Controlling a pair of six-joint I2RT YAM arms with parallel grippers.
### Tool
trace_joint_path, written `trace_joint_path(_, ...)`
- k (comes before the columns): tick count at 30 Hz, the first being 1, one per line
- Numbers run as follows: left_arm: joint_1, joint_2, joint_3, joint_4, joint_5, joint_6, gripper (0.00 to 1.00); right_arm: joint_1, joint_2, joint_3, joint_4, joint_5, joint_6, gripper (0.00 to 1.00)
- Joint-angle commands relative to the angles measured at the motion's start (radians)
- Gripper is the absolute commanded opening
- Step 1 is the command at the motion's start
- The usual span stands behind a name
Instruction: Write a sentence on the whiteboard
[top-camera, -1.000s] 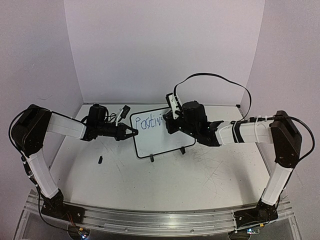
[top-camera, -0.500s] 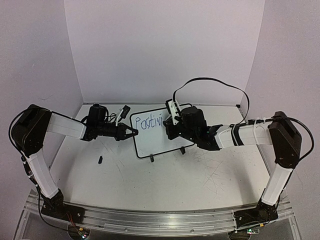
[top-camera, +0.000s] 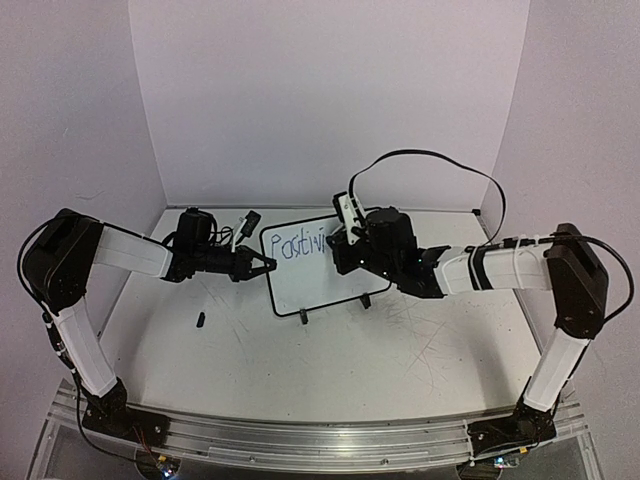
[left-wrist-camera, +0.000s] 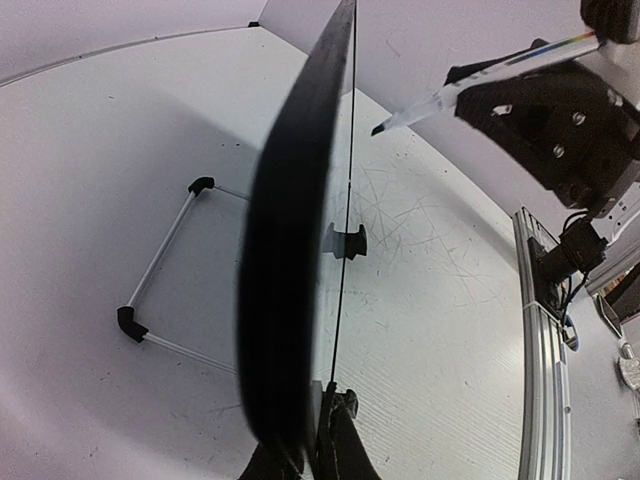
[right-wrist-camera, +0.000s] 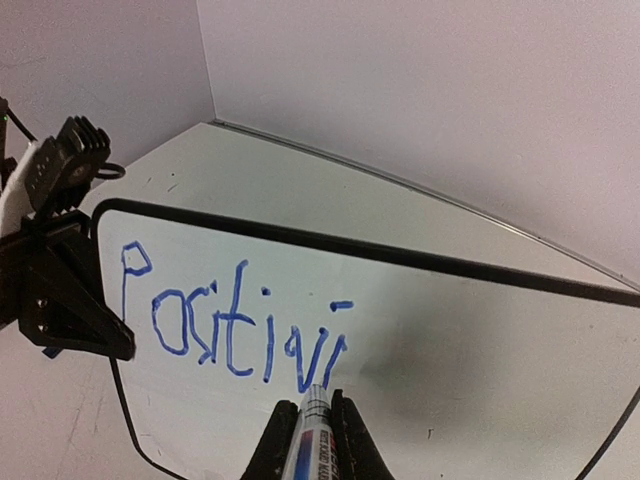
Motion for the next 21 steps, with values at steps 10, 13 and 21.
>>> trace_joint_path(10, 0.018, -0.026, 0.021, -0.034, -0.207, 0.076, 0.00, -0.037, -0.058, 0.029, 0.009, -0.016, -0.072, 0.00)
trace_joint_path(13, 0.018, -0.023, 0.022, -0.034, -0.208, 0.076, 0.00, -0.036, -0.049, 0.036, 0.005, -0.019, -0.075, 0.00)
trace_joint_path(21, 0.017, -0.018, 0.026, -0.035, -0.208, 0.076, 0.00, -0.034, -0.042, 0.045, 0.002, -0.026, -0.084, 0.00)
